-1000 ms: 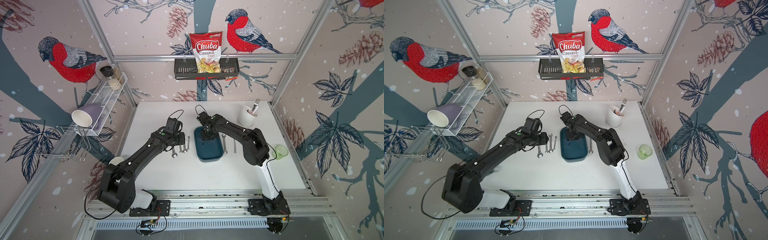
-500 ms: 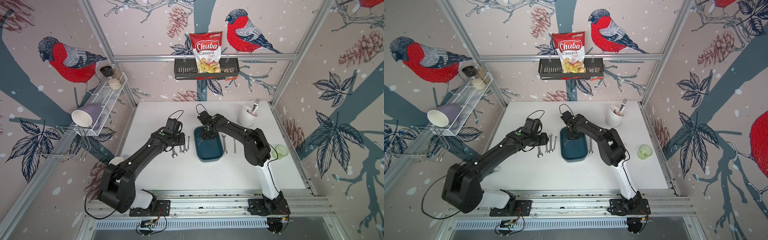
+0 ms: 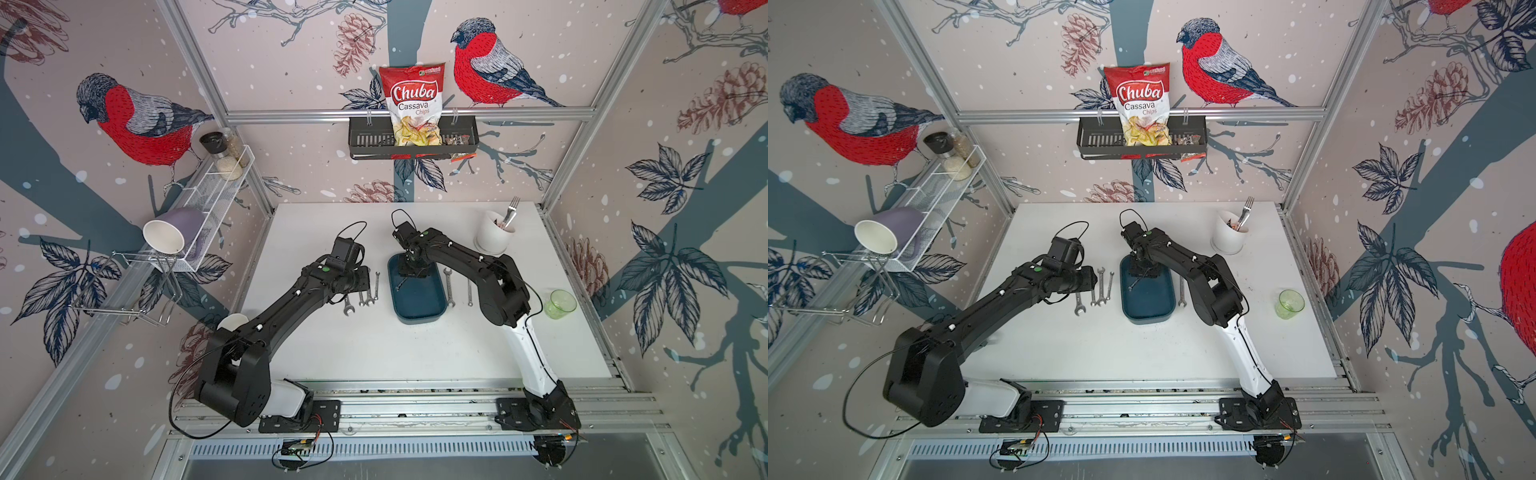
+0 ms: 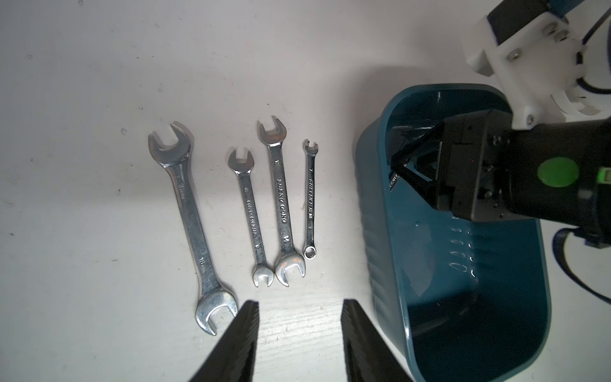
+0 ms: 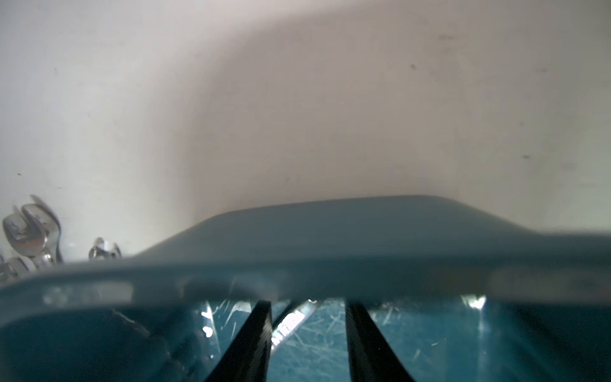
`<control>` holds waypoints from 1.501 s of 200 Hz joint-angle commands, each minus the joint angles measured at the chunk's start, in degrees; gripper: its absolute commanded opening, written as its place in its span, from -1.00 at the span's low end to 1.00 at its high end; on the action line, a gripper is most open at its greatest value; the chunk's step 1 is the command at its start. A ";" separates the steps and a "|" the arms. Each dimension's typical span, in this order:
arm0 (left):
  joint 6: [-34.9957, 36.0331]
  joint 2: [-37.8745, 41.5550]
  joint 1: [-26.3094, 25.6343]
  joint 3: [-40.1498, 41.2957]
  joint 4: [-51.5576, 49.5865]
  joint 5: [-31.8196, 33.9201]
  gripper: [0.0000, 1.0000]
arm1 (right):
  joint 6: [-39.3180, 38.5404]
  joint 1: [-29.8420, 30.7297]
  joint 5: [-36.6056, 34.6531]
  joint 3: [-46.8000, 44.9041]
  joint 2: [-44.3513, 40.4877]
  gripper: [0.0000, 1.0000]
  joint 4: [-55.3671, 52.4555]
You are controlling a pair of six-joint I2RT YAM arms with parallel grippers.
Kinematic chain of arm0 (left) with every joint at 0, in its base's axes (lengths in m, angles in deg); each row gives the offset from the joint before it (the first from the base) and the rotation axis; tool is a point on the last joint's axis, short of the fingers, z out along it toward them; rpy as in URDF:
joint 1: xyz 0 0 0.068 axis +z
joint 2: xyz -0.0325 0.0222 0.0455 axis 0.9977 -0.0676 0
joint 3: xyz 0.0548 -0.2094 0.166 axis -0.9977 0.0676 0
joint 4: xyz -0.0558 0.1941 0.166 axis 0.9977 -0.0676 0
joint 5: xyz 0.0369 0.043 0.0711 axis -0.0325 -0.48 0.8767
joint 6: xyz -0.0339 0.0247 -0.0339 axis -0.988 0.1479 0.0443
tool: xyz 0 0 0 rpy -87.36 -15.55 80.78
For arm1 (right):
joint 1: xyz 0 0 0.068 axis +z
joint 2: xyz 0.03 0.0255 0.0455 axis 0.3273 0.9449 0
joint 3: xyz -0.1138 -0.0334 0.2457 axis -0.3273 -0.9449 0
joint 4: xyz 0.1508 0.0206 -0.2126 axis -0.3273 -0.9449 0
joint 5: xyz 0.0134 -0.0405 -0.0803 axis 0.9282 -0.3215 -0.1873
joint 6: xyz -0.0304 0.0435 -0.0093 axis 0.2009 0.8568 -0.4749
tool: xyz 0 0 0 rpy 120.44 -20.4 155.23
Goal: Take out the wrench from the storage box
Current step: Pick up the wrench from the storage box, then place the wrench at the center of the board.
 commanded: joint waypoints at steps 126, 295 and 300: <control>0.69 0.46 0.13 0.03 0.12 0.62 -0.08 | -2.80 0.37 -5.25 -0.46 1.96 -0.84 -5.48; 0.87 -0.24 0.14 -0.84 -0.18 0.62 -0.08 | -7.01 0.28 -7.94 -5.74 -11.57 -1.00 -5.38; 0.84 -0.24 0.13 -0.91 -0.22 0.62 -0.09 | -7.13 0.20 -8.07 -5.74 -12.05 -1.00 -5.58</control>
